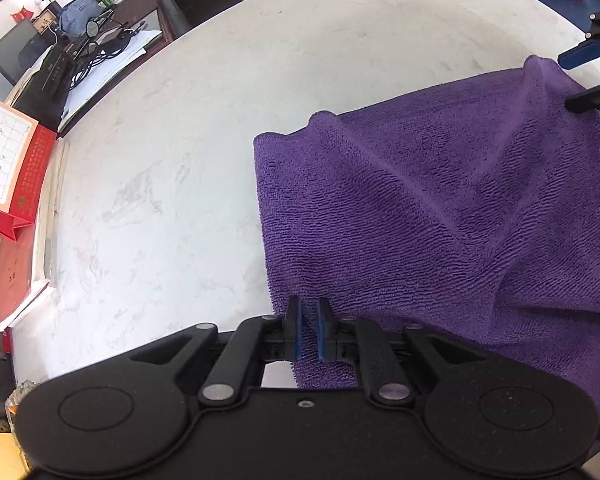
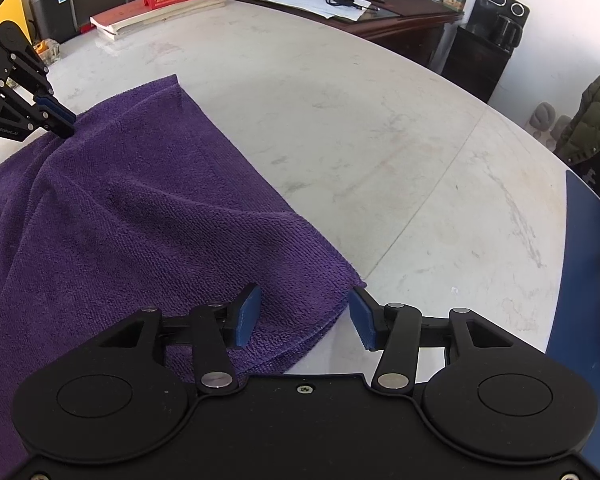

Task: Fold towel
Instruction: 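Lift the towel with the left gripper while the right gripper holds its edge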

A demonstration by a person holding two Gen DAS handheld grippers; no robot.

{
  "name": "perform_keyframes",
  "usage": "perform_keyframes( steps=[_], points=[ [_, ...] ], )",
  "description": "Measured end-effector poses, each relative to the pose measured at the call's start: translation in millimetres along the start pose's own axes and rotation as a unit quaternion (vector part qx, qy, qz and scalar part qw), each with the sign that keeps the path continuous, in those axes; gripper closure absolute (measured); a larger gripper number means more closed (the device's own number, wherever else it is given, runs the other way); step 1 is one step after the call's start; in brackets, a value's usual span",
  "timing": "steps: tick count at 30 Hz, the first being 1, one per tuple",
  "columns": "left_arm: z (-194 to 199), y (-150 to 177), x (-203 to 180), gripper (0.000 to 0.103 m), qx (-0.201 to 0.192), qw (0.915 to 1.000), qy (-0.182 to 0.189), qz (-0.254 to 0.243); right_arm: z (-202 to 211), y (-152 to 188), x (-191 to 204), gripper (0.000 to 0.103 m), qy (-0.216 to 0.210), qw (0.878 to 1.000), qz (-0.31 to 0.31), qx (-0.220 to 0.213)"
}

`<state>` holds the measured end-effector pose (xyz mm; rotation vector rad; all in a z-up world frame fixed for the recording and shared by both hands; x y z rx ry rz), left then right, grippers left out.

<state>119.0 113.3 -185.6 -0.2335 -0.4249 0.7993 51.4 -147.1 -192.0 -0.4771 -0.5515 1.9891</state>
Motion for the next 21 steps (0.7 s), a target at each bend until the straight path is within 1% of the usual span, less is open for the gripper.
perform_keyframes(
  steps=[3,5,11,14,16,18,19,21],
  points=[
    [2,5,5,0.095,-0.001,0.9987,0.003,0.051,-2,-2,-1,0.049,-0.001,1.000,0.023,0.002],
    [4,10,8,0.095,0.000,0.9959,0.008,0.090,-3,-4,-1,0.049,-0.005,0.999,0.038,0.006],
    [13,27,4,0.095,-0.008,0.9878,0.014,0.155,-11,-16,-2,0.046,-0.003,0.996,0.087,0.022],
    [15,29,5,0.095,-0.015,0.9849,0.027,0.171,-14,-22,0,0.046,0.001,0.994,0.105,0.028],
    [19,22,9,0.095,-0.026,0.9854,0.037,0.164,-14,-24,1,0.046,0.006,0.994,0.101,0.033],
    [27,10,17,0.095,-0.046,0.9867,0.038,0.151,-13,-27,1,0.046,0.010,0.995,0.089,0.037],
    [30,2,21,0.095,-0.058,0.9872,0.040,0.143,-7,-32,1,0.046,0.016,0.996,0.081,0.027],
    [36,-16,25,0.095,-0.082,0.9876,0.049,0.125,7,-45,4,0.046,0.012,0.998,0.057,0.000]
  ],
)
Point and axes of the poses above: each gripper's, at about its wrist camera, not at the fingertips, and z roughly against the way its jaws point, x to its left, y to its underside, the point moved 10 cm from there along -z, roughly the way its jaws point, and after that the axes turned 1 degree about -x, right-handed, at the moved point
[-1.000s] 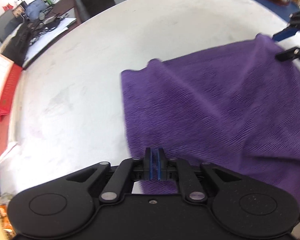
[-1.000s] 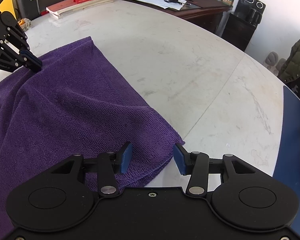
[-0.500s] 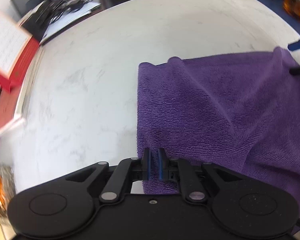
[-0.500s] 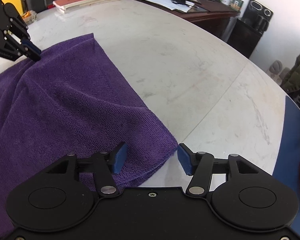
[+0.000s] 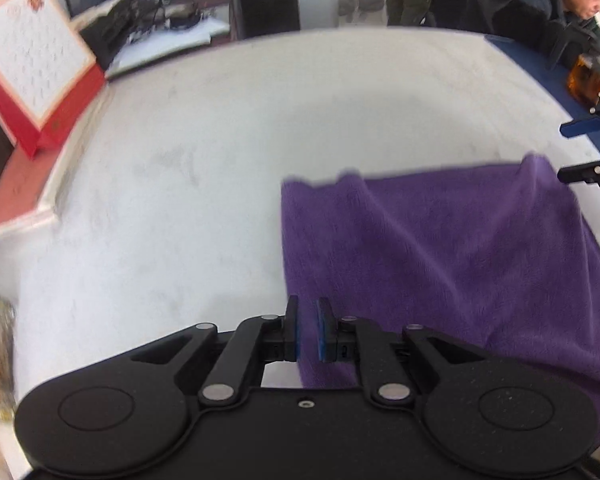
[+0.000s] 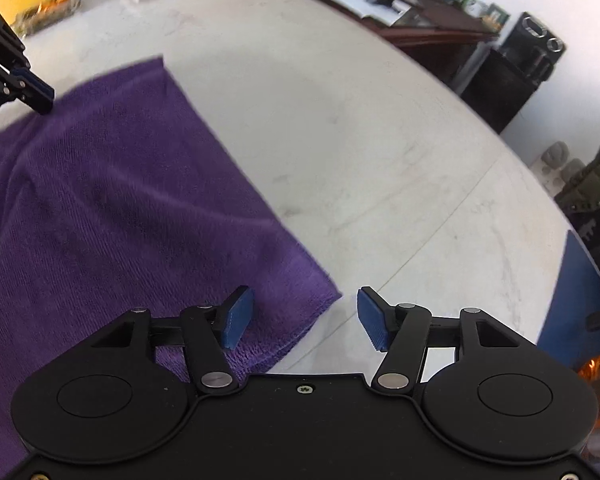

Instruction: Fold towel

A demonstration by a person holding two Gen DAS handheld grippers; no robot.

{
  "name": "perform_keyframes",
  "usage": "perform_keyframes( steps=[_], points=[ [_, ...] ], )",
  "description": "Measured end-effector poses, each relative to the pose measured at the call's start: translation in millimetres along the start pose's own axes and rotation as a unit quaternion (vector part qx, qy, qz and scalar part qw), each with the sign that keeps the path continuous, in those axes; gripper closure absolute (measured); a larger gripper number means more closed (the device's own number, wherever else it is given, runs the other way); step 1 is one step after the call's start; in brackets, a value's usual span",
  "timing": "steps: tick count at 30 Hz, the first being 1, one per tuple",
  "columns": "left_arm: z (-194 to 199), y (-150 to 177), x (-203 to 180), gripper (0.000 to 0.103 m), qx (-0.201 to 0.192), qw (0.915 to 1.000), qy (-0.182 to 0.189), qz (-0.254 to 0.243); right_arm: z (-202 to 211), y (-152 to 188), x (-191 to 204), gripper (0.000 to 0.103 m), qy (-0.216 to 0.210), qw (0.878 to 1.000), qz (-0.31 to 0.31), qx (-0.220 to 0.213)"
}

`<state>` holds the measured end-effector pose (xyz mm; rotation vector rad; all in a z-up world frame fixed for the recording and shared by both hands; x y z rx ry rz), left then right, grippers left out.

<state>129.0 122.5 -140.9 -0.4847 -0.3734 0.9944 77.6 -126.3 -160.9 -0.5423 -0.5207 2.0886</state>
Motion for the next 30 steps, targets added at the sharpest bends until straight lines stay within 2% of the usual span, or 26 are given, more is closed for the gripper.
perform_keyframes(
  steps=[4,8,11,13,14,16,20,24,30],
  points=[
    [-16,-22,-14,0.095,-0.011,0.9990,0.026,-0.035,19,-42,22,0.046,-0.056,0.996,-0.022,-0.065],
    [-34,-18,-31,0.095,-0.002,0.9969,0.052,-0.059,-2,-98,60,0.047,-0.142,0.985,-0.023,-0.094],
    [-44,-6,-34,0.095,0.008,0.9962,0.050,-0.071,-25,-115,76,0.053,-0.178,0.981,-0.006,-0.078],
    [-45,3,-32,0.094,0.006,0.9966,0.049,-0.065,-43,-122,83,0.065,-0.196,0.979,0.011,-0.060],
    [-44,5,-30,0.094,0.007,0.9970,0.052,-0.058,-52,-125,86,0.067,-0.203,0.978,0.021,-0.051],
    [-43,9,-25,0.094,0.010,0.9975,0.060,-0.036,-69,-128,91,0.077,-0.215,0.975,0.043,-0.033],
    [-35,14,-16,0.093,0.015,0.9974,0.069,-0.014,-91,-129,97,0.077,-0.230,0.969,0.084,-0.016],
    [-32,17,-13,0.093,0.019,0.9967,0.075,-0.024,-102,-130,103,0.077,-0.248,0.962,0.115,-0.009],
    [-30,19,-11,0.093,0.010,0.9952,0.092,-0.031,-98,-131,116,0.077,-0.289,0.943,0.167,-0.017]
  ],
)
Point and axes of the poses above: each gripper's, at about its wrist camera, not at the fingertips, and z roughly against the way its jaws point, x to its left, y to its underside, the point moved 10 cm from there along -z, roughly the way its jaws point, and after that the axes turned 1 degree about -x, right-handed, at the moved point
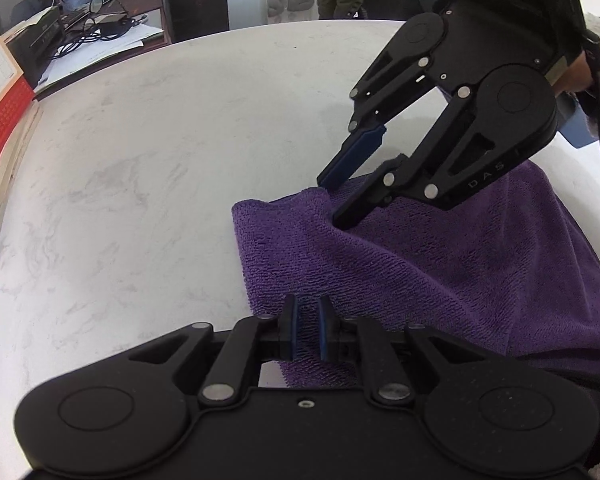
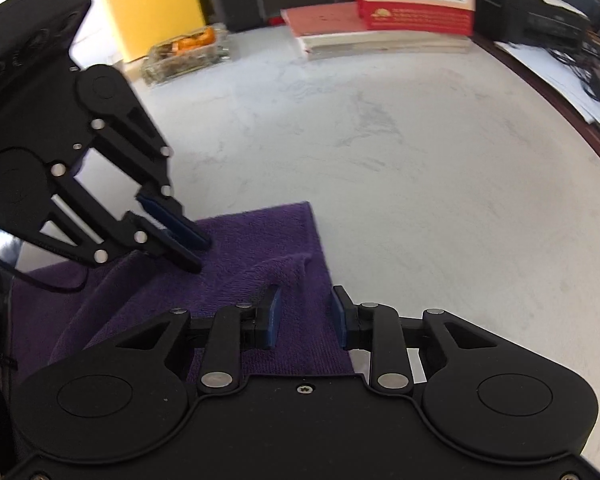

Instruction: Fold towel

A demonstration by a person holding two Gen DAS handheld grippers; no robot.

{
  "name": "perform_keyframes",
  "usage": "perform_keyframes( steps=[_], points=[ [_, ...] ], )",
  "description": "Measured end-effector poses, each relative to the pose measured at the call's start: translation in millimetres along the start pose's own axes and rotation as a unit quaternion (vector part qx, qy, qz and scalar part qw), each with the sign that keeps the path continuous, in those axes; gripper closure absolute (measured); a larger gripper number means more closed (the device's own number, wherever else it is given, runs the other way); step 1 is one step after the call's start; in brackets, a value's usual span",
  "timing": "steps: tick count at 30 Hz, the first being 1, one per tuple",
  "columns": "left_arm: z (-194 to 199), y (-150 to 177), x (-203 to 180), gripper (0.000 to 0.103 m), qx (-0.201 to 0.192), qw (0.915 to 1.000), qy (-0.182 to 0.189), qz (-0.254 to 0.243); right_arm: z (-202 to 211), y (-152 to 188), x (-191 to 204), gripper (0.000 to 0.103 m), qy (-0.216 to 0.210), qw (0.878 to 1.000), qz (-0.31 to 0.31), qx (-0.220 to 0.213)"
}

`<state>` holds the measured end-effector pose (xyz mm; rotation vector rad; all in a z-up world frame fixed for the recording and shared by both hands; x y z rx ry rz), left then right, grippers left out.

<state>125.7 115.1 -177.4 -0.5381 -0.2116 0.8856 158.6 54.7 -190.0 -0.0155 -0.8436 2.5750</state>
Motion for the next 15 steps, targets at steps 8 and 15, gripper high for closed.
perform_keyframes(
  steps=[8,15],
  points=[
    [-2,-1,5,0.093,-0.004,1.0000,0.002,-0.004,-8,-5,5,0.082,-0.042,0.999,0.024,0.009],
    [3,0,13,0.093,-0.008,0.9999,0.007,0.007,0,-24,8,0.099,-0.074,0.997,0.014,-0.029]
  ],
)
Point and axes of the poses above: each gripper's, at about its wrist camera, not at the fingertips, and z roughly against the way its jaws point, x to its left, y to its underside, the point moved 10 cm from there along -z, roughly the way its jaws point, and after that the axes turned 1 degree about -x, right-handed, at the moved point
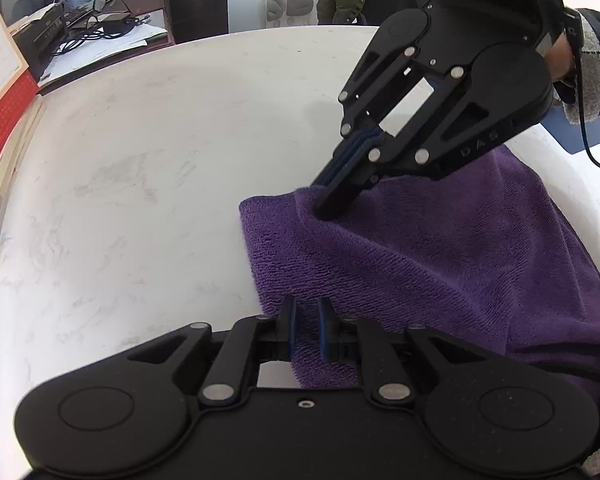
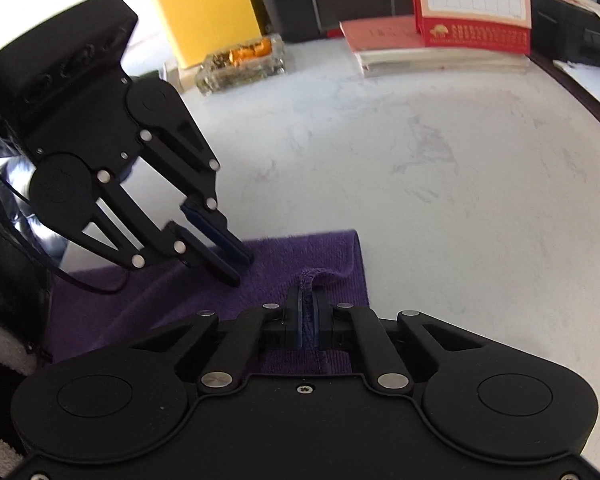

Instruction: Fold towel

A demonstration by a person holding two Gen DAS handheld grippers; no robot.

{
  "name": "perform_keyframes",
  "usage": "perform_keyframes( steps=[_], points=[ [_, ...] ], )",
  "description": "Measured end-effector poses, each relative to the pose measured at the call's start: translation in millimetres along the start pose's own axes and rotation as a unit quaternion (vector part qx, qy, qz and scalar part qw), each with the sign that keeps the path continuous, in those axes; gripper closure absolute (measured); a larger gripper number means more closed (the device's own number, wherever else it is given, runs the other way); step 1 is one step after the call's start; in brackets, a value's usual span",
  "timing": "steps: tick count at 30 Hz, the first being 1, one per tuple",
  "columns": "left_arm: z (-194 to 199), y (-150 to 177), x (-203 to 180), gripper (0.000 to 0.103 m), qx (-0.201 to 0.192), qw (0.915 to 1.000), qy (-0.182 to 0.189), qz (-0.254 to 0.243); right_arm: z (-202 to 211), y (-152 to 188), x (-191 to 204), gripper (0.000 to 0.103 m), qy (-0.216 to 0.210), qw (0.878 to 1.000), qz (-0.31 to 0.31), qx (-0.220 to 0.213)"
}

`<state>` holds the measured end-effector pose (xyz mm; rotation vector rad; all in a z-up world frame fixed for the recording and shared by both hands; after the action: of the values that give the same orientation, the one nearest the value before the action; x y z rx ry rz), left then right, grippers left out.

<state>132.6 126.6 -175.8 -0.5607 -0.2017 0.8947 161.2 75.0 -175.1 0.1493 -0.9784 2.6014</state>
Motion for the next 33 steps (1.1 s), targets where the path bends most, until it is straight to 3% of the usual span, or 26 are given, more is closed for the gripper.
perform_keyframes(
  steps=[6,12,20,26,28,33],
  points=[
    [0,2,3,0.093,0.003,1.0000,-0.001,0.002,-3,-12,-5,0.099,0.008,1.000,0.002,-0.015],
    [4,-8,3,0.093,-0.012,0.9999,-0.008,-0.004,-15,-3,-11,0.099,0.034,0.999,0.006,-0.001],
    [-5,-34,-3,0.093,-0.045,0.9979,0.008,-0.047,-22,-1,-9,0.099,0.049,0.999,0.013,0.001],
    [-23,-36,-3,0.090,-0.035,0.9964,0.022,-0.074,-18,0,-10,0.099,0.055,0.998,0.009,0.003],
    [-22,-34,2,0.082,-0.031,0.9970,0.017,-0.068,-18,1,-10,0.099,0.056,0.998,0.006,0.002],
    [-19,-26,15,0.082,-0.021,0.9986,0.008,-0.047,-18,2,-10,0.099,0.054,0.999,0.003,0.001]
  ],
)
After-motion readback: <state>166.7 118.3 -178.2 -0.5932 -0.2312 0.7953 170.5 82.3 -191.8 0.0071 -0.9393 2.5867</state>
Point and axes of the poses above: each gripper's, at about its wrist camera, not at the fingertips, and z roughly against the way its jaws point, x to its left, y to its underside, the point moved 10 cm from there along -z, roughly the way its jaws point, and after that the axes turned 1 degree about -x, right-handed, at the moved point
